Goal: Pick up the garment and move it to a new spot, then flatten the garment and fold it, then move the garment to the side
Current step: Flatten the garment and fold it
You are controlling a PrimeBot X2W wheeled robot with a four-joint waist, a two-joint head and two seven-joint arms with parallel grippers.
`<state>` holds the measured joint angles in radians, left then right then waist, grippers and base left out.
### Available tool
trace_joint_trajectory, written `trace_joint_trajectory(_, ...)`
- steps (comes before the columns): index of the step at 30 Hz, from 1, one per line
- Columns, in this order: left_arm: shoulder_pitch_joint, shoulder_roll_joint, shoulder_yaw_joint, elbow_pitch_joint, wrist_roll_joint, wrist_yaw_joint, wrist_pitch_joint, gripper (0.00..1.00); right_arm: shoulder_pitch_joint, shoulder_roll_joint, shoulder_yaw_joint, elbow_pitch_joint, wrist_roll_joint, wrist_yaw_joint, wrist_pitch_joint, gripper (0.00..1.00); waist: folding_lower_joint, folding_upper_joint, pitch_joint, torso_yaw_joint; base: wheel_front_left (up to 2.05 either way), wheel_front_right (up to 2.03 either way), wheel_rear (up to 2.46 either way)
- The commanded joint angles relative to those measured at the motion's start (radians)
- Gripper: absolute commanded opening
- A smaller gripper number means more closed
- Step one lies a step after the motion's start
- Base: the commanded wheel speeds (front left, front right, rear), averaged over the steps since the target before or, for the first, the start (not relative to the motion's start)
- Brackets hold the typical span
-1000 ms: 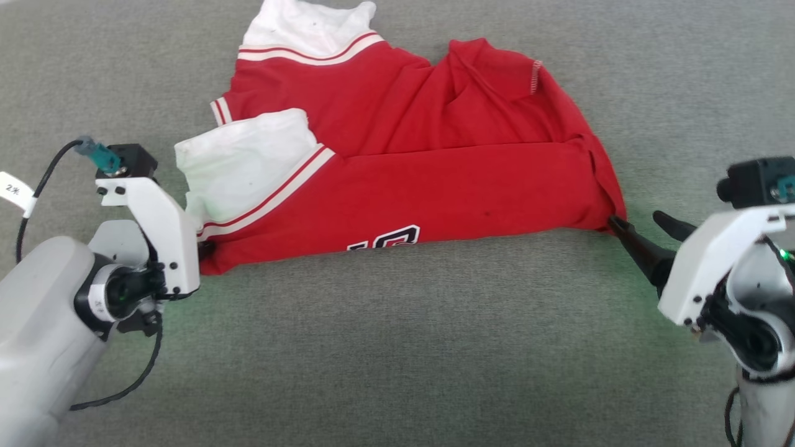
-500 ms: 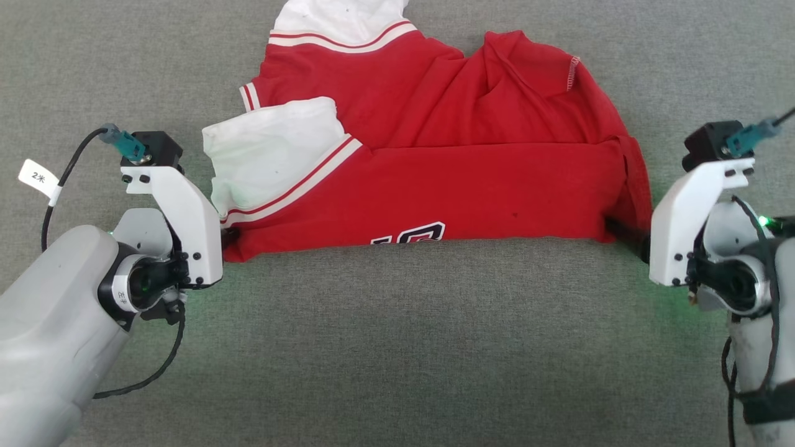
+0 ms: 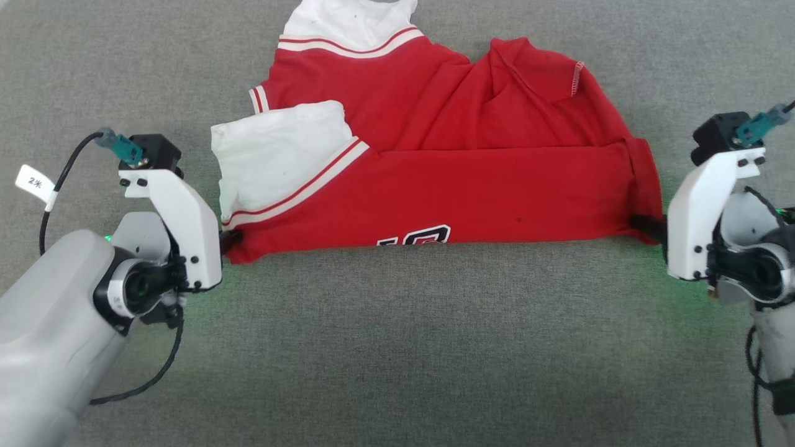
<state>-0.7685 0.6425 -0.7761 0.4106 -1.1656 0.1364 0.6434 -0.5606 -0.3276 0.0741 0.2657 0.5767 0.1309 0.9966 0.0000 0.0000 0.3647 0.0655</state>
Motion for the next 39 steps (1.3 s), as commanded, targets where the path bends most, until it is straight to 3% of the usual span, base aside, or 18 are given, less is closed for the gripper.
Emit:
trace_joint_trajectory(1,0.030,0.005,-0.007,0.002,-0.002,0.006,0.008,0.00,0.017,-0.008,0.000,0.003,0.003,0.000,0.009,0.00,0.0000,0.0000,-0.003,0.000,0.00,0.00,0.00)
trace_joint_trajectory(7,0.057,0.079,0.011,-0.112,-0.018,0.065,0.050,0.00,0.067,-0.046,-0.034,-0.103,0.042,0.000,0.064,0.00,0.0000,0.0000,-0.024,0.000,0.00,0.00,0.00)
trace_joint_trajectory(13,0.155,0.181,0.021,-0.347,-0.040,0.188,0.095,0.00,0.184,-0.067,-0.111,-0.291,0.066,0.000,0.182,0.00,0.0000,0.0000,-0.038,0.009,0.00,0.00,0.00)
trace_joint_trajectory(19,0.263,0.237,0.011,-0.515,-0.055,0.281,0.106,0.00,0.327,-0.030,-0.199,-0.439,0.045,0.000,0.271,0.00,0.0000,0.0000,-0.034,0.016,0.00,0.00,0.00)
trace_joint_trajectory(24,0.311,0.228,-0.003,-0.525,-0.068,0.296,0.096,0.00,0.406,0.033,-0.234,-0.476,0.021,0.000,0.269,0.00,0.0000,0.0000,-0.026,0.015,0.00,0.00,0.00)
trace_joint_trajectory(25,0.313,0.222,-0.005,-0.515,-0.067,0.290,0.093,0.10,0.414,0.046,-0.234,-0.468,0.016,0.000,0.261,0.00,0.0000,0.0000,-0.024,0.014,0.00,0.00,0.00)
trace_joint_trajectory(28,0.299,0.200,-0.013,-0.474,-0.060,0.272,0.088,0.91,0.422,0.069,-0.223,-0.432,-0.004,0.000,0.223,0.01,0.0000,0.0000,-0.020,0.011,0.00,0.00,0.00)
trace_joint_trajectory(29,0.291,0.192,-0.015,-0.461,-0.058,0.265,0.088,1.00,0.419,0.072,-0.214,-0.419,-0.011,0.000,0.208,0.14,0.0000,0.0000,-0.019,0.009,0.00,0.00,0.00)
trace_joint_trajectory(30,0.284,0.186,-0.017,-0.448,-0.057,0.261,0.090,1.00,0.416,0.075,-0.209,-0.401,-0.019,0.000,0.194,0.37,0.0000,0.0000,-0.018,0.007,0.00,0.00,0.00)
trace_joint_trajectory(31,0.276,0.182,-0.017,-0.437,-0.056,0.257,0.092,1.00,0.412,0.080,-0.204,-0.385,-0.026,0.000,0.180,0.50,0.0000,0.0000,-0.017,0.005,0.00,0.00,0.00)
trace_joint_trajectory(32,0.271,0.180,-0.016,-0.429,-0.055,0.253,0.092,1.00,0.409,0.082,-0.196,-0.371,-0.030,0.000,0.169,0.80,0.0000,0.0000,-0.017,0.004,0.00,0.00,0.00)
trace_joint_trajectory(33,0.264,0.179,-0.013,-0.423,-0.054,0.252,0.092,1.00,0.403,0.085,-0.192,-0.356,-0.034,0.000,0.158,1.00,0.0000,0.0000,-0.017,0.001,0.00,0.00,0.00)
trace_joint_trajectory(39,0.222,0.209,0.007,-0.443,-0.044,0.257,0.110,1.00,0.387,0.085,-0.193,-0.327,-0.040,-0.001,0.097,1.00,0.0000,0.0000,-0.019,-0.010,0.00,0.00,0.00)
